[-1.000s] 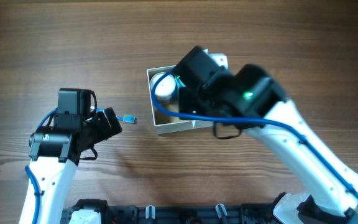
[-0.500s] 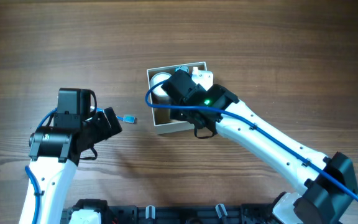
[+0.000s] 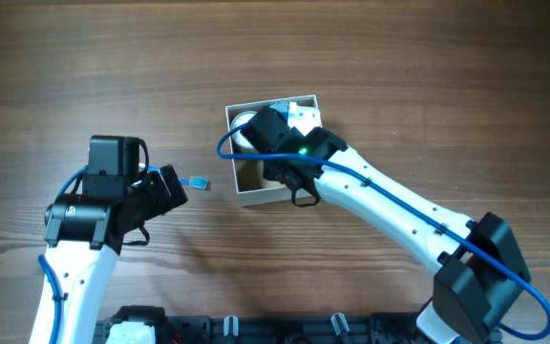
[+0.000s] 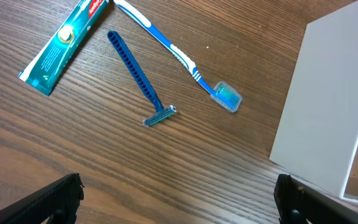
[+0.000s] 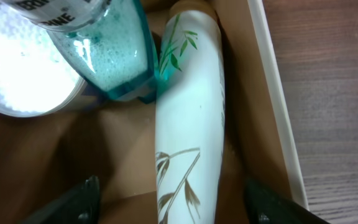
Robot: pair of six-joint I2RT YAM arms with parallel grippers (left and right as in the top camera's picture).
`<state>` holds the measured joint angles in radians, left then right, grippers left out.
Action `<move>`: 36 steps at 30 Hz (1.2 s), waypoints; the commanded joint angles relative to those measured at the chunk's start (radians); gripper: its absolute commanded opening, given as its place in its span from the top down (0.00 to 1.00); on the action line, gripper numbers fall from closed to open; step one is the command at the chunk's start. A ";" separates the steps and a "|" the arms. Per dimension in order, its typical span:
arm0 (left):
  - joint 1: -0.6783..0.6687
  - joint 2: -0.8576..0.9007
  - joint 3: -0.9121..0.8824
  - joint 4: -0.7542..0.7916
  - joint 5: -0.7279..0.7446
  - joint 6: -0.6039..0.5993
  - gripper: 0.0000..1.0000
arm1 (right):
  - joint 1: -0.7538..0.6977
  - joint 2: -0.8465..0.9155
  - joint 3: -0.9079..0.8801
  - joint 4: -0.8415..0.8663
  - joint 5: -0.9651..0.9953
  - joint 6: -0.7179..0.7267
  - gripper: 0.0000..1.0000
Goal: Pack container
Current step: 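Push the tube down into the box with the right gripper and release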
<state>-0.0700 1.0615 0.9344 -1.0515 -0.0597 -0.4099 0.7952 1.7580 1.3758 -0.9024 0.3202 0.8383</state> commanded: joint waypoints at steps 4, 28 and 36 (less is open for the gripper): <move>0.005 0.000 0.019 -0.001 -0.013 -0.016 0.00 | -0.005 0.017 -0.010 0.002 0.027 0.000 0.65; 0.005 0.000 0.019 -0.005 -0.013 -0.016 0.00 | -0.172 -0.026 0.299 -0.270 -0.061 -0.273 0.96; 0.005 0.000 0.019 -0.005 -0.013 -0.017 0.00 | -0.186 -0.026 0.477 -0.419 -0.187 -0.428 0.96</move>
<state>-0.0700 1.0615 0.9344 -1.0557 -0.0597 -0.4099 0.6106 1.7561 1.8153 -1.3045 0.1898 0.4805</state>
